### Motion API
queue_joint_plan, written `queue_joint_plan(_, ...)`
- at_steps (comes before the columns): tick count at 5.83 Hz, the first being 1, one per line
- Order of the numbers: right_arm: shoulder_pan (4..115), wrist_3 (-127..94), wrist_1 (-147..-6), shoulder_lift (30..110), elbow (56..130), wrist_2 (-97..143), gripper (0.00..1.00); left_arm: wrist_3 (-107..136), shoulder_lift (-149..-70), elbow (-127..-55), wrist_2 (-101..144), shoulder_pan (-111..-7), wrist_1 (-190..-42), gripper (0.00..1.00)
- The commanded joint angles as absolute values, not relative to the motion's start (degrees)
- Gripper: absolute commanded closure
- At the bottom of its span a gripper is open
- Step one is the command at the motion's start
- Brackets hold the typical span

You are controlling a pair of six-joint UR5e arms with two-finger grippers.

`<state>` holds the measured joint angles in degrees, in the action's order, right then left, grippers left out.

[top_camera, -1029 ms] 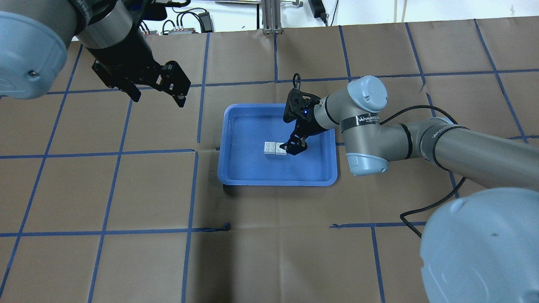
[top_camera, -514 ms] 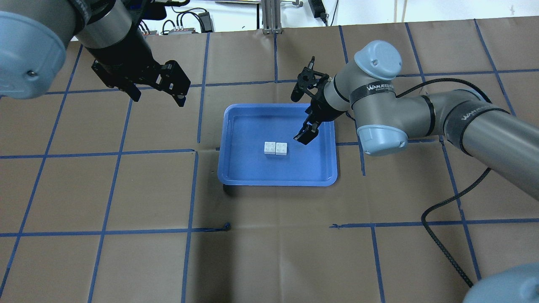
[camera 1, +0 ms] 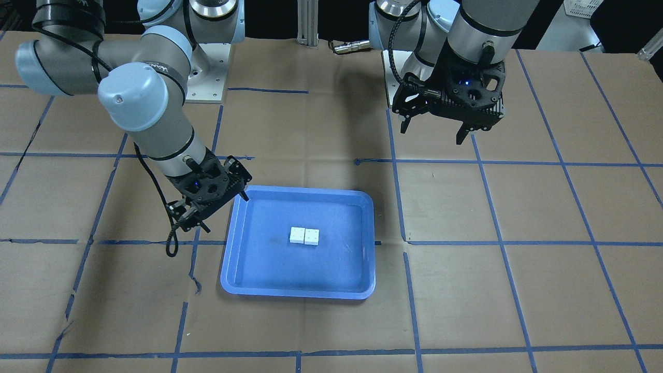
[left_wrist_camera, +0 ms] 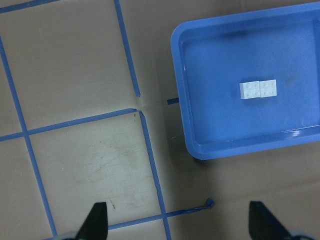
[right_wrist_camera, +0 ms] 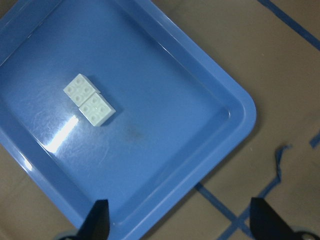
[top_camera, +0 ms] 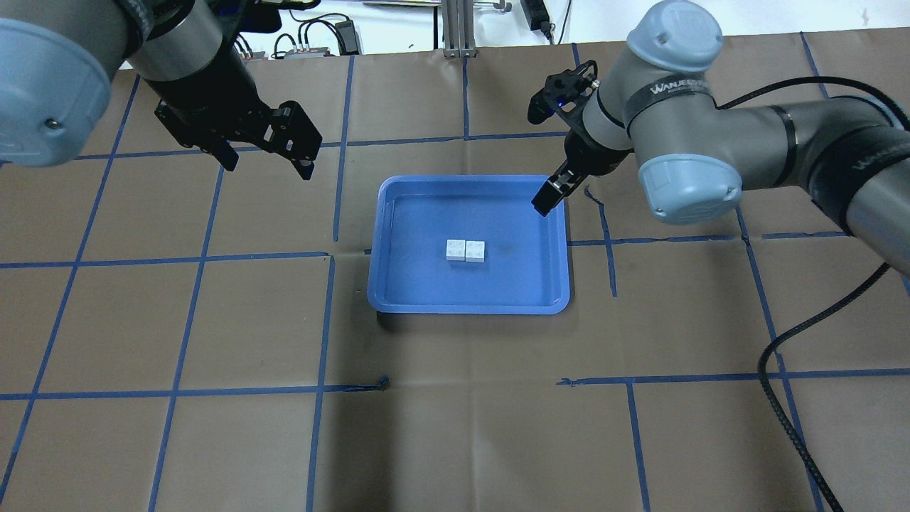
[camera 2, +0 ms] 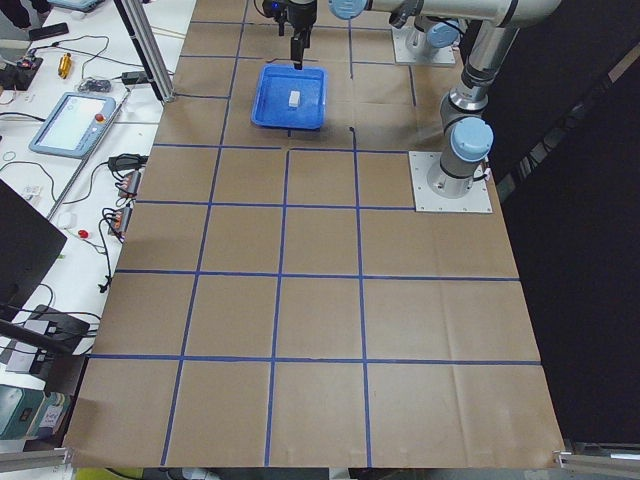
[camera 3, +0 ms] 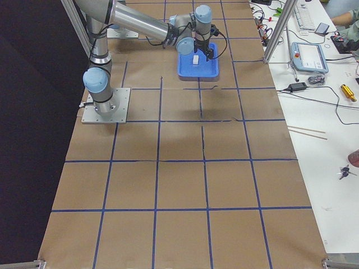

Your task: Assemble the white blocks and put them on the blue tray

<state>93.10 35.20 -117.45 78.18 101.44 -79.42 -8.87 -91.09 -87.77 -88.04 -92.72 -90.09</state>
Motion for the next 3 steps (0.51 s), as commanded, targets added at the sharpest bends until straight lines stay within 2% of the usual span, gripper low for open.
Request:
queue_joint_plan(1,89.1,19.5,-99.9,81.0,95.4,-83.2,0.00,-8.9,-91.1,-87.7,-88.0,-92.7,-90.1,0.01)
queue_joint_plan(2,88.9,16.8,-92.2,81.0,90.7,-84.2,0.00,-8.9,-91.1,-87.8,-88.1,-92.7,-90.1,0.01)
queue_joint_plan(3,88.2,16.4,-90.6,81.0,86.9,-84.5,0.00,-8.9,-91.1,-87.8,-88.0,-92.7,-90.1,0.01)
